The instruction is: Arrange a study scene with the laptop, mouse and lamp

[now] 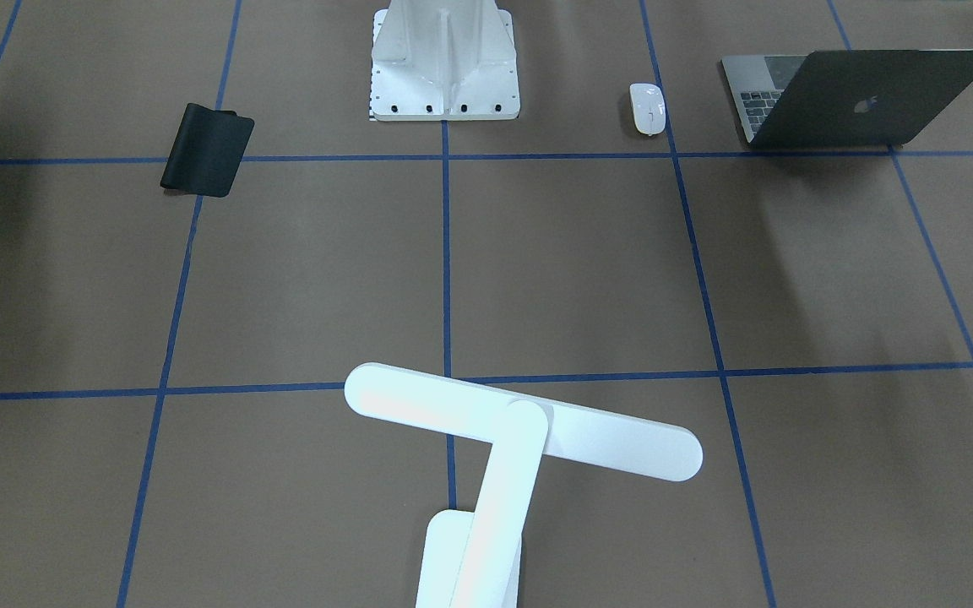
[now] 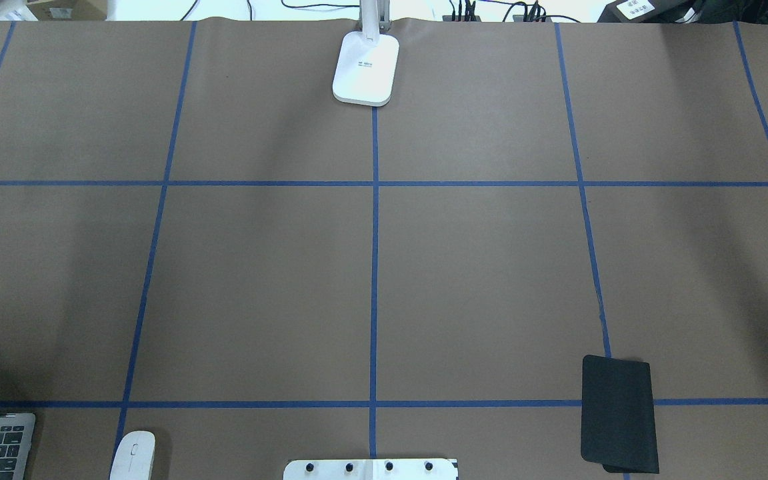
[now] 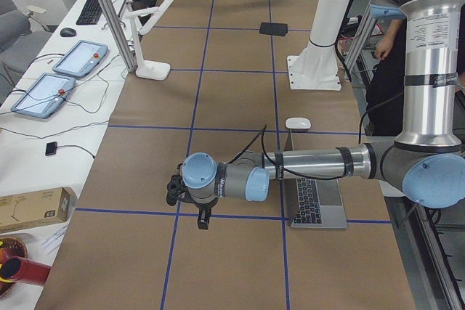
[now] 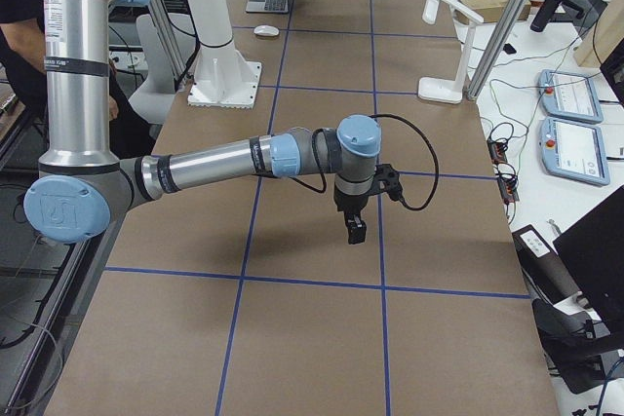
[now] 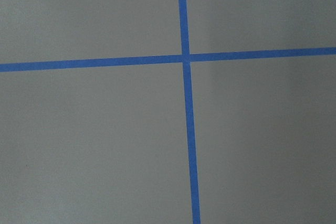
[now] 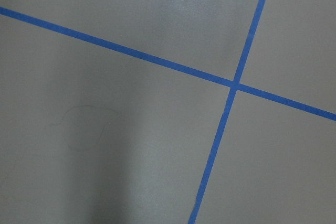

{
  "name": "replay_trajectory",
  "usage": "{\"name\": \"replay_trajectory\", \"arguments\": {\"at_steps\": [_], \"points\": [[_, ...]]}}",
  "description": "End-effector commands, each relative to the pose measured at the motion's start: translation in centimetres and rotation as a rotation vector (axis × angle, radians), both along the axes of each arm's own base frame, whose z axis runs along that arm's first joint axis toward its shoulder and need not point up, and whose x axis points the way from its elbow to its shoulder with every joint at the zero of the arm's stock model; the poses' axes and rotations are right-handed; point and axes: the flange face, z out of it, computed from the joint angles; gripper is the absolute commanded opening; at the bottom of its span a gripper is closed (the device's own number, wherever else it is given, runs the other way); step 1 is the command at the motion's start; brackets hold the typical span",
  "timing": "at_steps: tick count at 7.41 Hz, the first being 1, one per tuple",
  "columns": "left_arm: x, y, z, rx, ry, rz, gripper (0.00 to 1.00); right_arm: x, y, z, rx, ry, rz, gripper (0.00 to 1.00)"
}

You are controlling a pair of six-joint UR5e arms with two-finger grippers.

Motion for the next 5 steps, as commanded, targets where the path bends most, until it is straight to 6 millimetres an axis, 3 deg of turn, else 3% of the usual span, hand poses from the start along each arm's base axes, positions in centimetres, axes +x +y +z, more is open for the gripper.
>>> {"name": "replay_trajectory", "arguments": {"at_steps": [1,3,5], "points": [[0.0,0.0,-0.1,0.003,0.002,0.0,1.0,0.2,0.0,-0.2,0.003,0.003,0.004,1.0],[0.0,-0.2,-1.2,0.018,0.004,0.0,1.0,0.2,-0.3,-0.7,0.016,0.006,0.005,1.0],[0.9,1.3,-4.8,0.064,0.023,0.017,1.0,0.1,1.1,-1.6,0.0,-0.021,0.03,1.0]]}}
